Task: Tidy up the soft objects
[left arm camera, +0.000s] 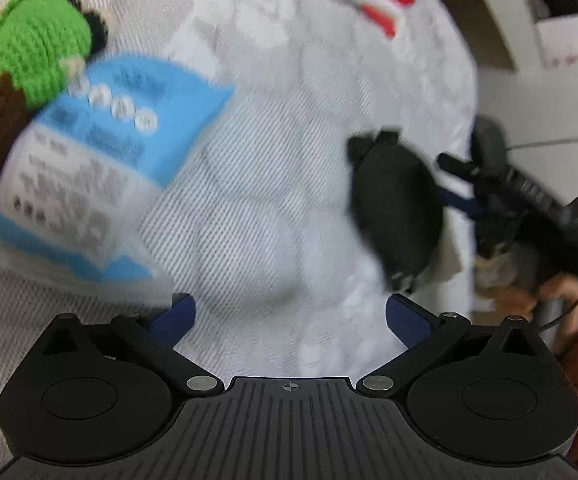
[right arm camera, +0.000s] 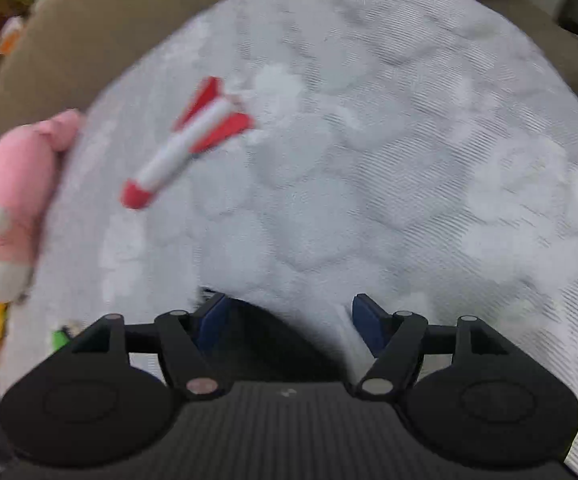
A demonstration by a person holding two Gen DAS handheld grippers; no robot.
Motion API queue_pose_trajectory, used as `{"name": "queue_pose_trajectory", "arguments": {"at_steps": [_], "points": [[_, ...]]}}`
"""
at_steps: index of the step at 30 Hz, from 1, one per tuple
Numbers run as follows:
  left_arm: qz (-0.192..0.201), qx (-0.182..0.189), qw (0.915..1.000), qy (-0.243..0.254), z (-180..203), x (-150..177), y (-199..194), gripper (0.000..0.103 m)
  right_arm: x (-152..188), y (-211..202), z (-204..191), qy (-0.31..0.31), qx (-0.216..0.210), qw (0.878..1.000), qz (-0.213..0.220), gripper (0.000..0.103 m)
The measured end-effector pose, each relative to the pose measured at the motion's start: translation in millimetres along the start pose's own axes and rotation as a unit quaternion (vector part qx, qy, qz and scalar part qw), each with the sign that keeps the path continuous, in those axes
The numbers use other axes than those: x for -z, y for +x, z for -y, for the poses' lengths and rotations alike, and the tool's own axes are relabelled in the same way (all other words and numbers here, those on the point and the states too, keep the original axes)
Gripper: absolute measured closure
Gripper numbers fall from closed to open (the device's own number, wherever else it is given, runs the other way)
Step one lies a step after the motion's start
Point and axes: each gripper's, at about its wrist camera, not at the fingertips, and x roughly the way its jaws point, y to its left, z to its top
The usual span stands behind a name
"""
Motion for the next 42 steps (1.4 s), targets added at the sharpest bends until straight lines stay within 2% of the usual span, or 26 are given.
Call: {"name": "queue_pose_trajectory", "arguments": {"at_steps": [1, 2, 5, 8, 9, 10, 12, 15, 20, 21, 23, 26, 27, 28, 30, 32, 34, 35, 36, 38, 39, 40, 42], "points": [[0.004, 0.012, 0.9998, -0.012, -4.1, -3.9, -4.8, 0.0, -3.1, 3.3, -5.7, -0.015, -0.004, 1.0, -0.006, 0.021], [0.008, 0.026, 0.9993, -0.026, -9.2, -7.0, -10.3, 0.0, -6.4, 7.3, -10.9, -0.029, -0.006, 0.999, -0.014, 0.018], [0.022, 0.059, 0.9944, -0.085, -26.6, -14.2, -22.7, 0.0, -10.2, 21.8, -15.4, -0.036, 0.031, 0.998, -0.048, 0.018], [0.031, 0.067, 0.9865, -0.146, -45.9, -17.7, -30.9, 0.0, 4.8, 11.6, -10.5, 0.052, 0.011, 0.997, -0.062, 0.018], [0.036, 0.07, 0.9832, -0.164, -52.3, -18.5, -33.5, 0.0, 12.2, 7.2, -11.8, 0.078, -0.005, 0.994, -0.07, 0.018], [0.04, 0.076, 0.9806, -0.177, -56.6, -19.1, -36.4, 0.0, 24.6, 0.6, -19.6, 0.095, -0.041, 0.991, -0.085, 0.018], [0.046, 0.085, 0.9786, -0.182, -58.0, -19.9, -40.7, 0.0, 48.7, -12.3, -36.8, 0.121, -0.108, 0.98, -0.112, 0.018], [0.054, 0.082, 0.9807, -0.169, -55.3, -17.3, -47.2, 0.0, 74.5, -26.7, -73.3, 0.095, -0.167, 0.973, -0.13, 0.018], [0.068, 0.064, 0.9854, -0.142, -50.3, -7.5, -59.1, 0.0, 60.7, -14.0, -111.1, 0.066, -0.187, 0.977, -0.08, 0.014], [0.071, 0.06, 0.9862, -0.137, -49.3, -5.5, -61.5, 0.0, 58.1, -10.6, -117.7, 0.064, -0.183, 0.978, -0.072, 0.014], [0.077, 0.053, 0.9876, -0.126, -47.4, -1.6, -66.2, 0.0, 54.0, -0.1, -126.4, 0.079, -0.139, 0.985, -0.062, 0.014], [0.106, 0.004, 0.9936, -0.038, -29.5, 8.3, -81.5, 0.0, 63.0, -2.7, -126.4, 0.078, -0.034, 0.995, -0.055, 0.014], [0.111, -0.016, 0.9936, 0.011, -16.2, 11.9, -81.7, 0.0, 70.5, -8.9, -120.8, 0.073, 0.002, 0.996, -0.048, 0.014], [0.112, -0.038, 0.9905, 0.071, 1.3, 15.6, -78.6, 0.0, 80.9, -13.3, -113.4, 0.077, 0.029, 0.996, -0.042, 0.012], [0.102, -0.057, 0.9767, 0.18, 33.9, 26.5, -64.9, 0.0, 102.8, -16.4, -94.5, 0.124, 0.043, 0.991, -0.037, 0.011], [0.08, -0.06, 0.9599, 0.262, 56.5, 38.6, -47.5, 0.0, 121.1, -8.3, -72.1, 0.223, 0.008, 0.974, -0.049, 0.011], [0.061, -0.067, 0.9475, 0.307, 64.6, 46.8, -35.1, 0.0, 136.5, 3.6, -53.8, 0.313, -0.036, 0.947, -0.065, 0.011], [0.057, -0.077, 0.9423, 0.321, 64.9, 49.0, -31.2, 0.0, 139.3, 13.7, -51.0, 0.332, -0.059, 0.938, -0.079, 0.011], [0.064, -0.095, 0.9395, 0.323, 61.6, 48.7, -30.7, 0.0, 136.0, 18.4, -52.7, 0.33, -0.083, 0.937, -0.082, 0.016], [0.089, -0.134, 0.9347, 0.317, 54.3, 45.8, -33.0, 0.0, 119.3, 10.4, -64.6, 0.284, -0.155, 0.946, -0.034, 0.017], [0.112, -0.147, 0.9301, 0.318, 53.1, 44.2, -35.3, 0.0, 109.7, 4.3, -70.7, 0.257, -0.197, 0.946, -0.006, 0.017], [0.134, -0.155, 0.9235, 0.324, 53.8, 43.9, -37.4, 0.0, 98.1, -5.4, -75.5, 0.232, -0.245, 0.941, 0.023, 0.016], [0.179, -0.16, 0.9025, 0.357, 61.8, 46.1, -37.2, 0.0, 78.5, -19.1, -76.6, 0.205, -0.285, 0.935, 0.053, 0.011]]}}
